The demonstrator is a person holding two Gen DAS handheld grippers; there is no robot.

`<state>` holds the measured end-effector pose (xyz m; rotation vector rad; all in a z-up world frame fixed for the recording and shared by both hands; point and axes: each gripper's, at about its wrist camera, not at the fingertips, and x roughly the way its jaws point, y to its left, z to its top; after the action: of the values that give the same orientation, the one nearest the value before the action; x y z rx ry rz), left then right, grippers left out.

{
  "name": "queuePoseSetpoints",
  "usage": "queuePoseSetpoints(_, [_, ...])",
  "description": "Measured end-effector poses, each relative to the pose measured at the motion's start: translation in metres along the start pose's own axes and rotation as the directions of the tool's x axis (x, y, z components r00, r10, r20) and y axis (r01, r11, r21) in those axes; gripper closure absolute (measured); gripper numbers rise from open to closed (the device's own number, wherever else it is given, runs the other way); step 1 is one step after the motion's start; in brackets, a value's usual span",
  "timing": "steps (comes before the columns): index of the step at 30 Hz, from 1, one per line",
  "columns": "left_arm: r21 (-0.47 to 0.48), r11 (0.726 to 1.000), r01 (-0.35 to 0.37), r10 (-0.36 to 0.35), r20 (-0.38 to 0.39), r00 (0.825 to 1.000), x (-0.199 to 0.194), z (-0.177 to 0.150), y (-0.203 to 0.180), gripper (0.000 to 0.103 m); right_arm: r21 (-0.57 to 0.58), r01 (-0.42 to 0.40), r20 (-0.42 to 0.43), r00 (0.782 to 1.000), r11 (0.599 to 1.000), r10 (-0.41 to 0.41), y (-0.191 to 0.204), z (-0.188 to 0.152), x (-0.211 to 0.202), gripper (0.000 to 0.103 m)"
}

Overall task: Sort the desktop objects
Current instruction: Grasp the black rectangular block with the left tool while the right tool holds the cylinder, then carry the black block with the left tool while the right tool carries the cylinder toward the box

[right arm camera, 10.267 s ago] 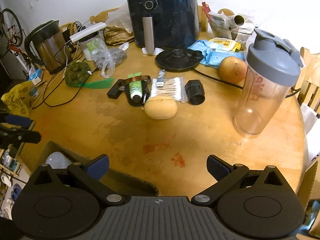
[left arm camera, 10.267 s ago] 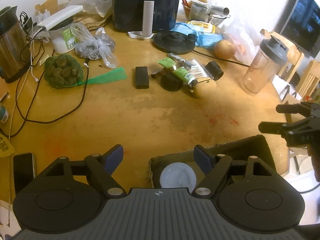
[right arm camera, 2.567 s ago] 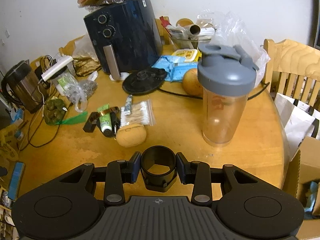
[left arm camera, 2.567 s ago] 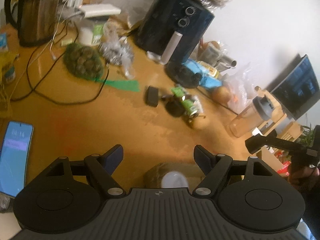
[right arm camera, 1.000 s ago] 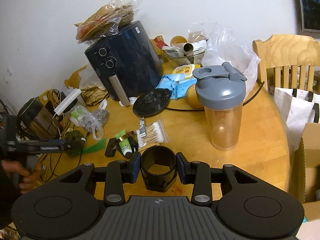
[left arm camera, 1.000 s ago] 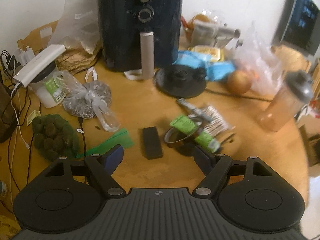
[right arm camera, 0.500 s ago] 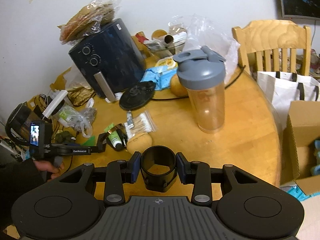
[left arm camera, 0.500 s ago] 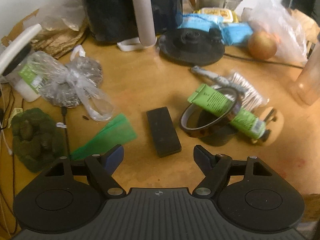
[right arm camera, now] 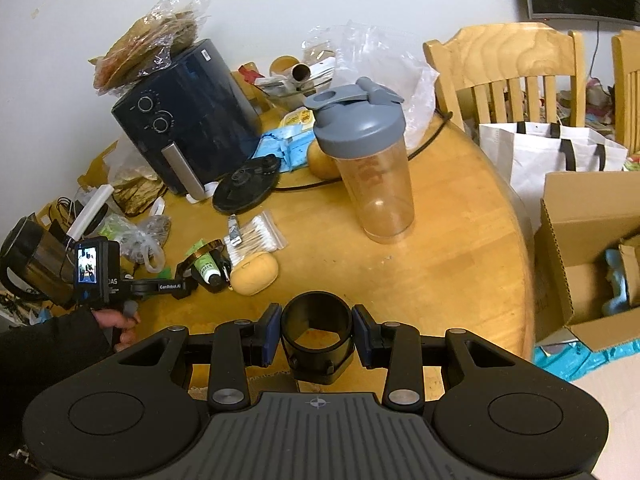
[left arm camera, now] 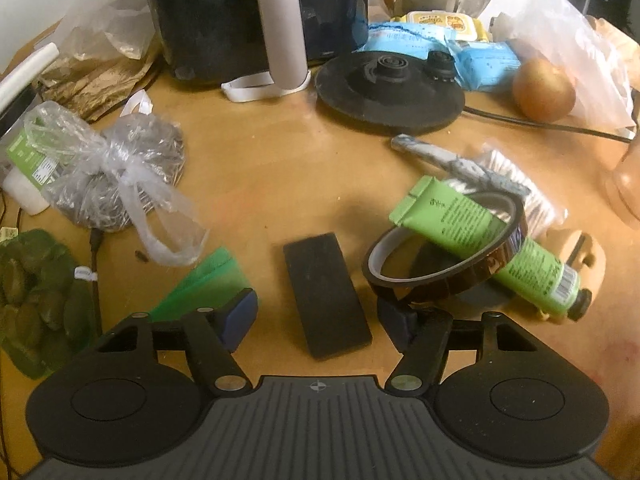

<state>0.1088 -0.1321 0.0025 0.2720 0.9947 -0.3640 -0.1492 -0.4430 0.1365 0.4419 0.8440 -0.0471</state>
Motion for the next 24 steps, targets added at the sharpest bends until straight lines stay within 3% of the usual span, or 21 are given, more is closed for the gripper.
queuePoseSetpoints(3, [-0.002,1.0,0.015,-0.015,0.009,1.0,0.001,0.002,0.0,0.054,0.006,0.004,-0.001,1.0,1.0,-0.004,-0.001,-0.002,-0.002,0.062])
queuePoseSetpoints(9, [-0.009,0.999,0.036,-0.035,0.013,0.999,0.001,0.003,0.001,0.07,0.013,0.007,0.0,1.0,1.0,-0.007,0.0,-0.003,-0.003,0.062])
queuePoseSetpoints(19, [-0.008,0.999,0.035,-0.035,-0.013,0.999,-0.006,-0.003,0.0,0.071,0.005,-0.01,0.002,1.0,1.0,0.01,-0.001,0.0,-0.003,0.062])
queuePoseSetpoints(24, [-0.028,0.999,0.032,-0.032,0.01,0.999,-0.023,-0.009,0.0,0.071,-0.005,-0.029,0.001,1.0,1.0,0.029,-0.002,0.004,0.001,0.062])
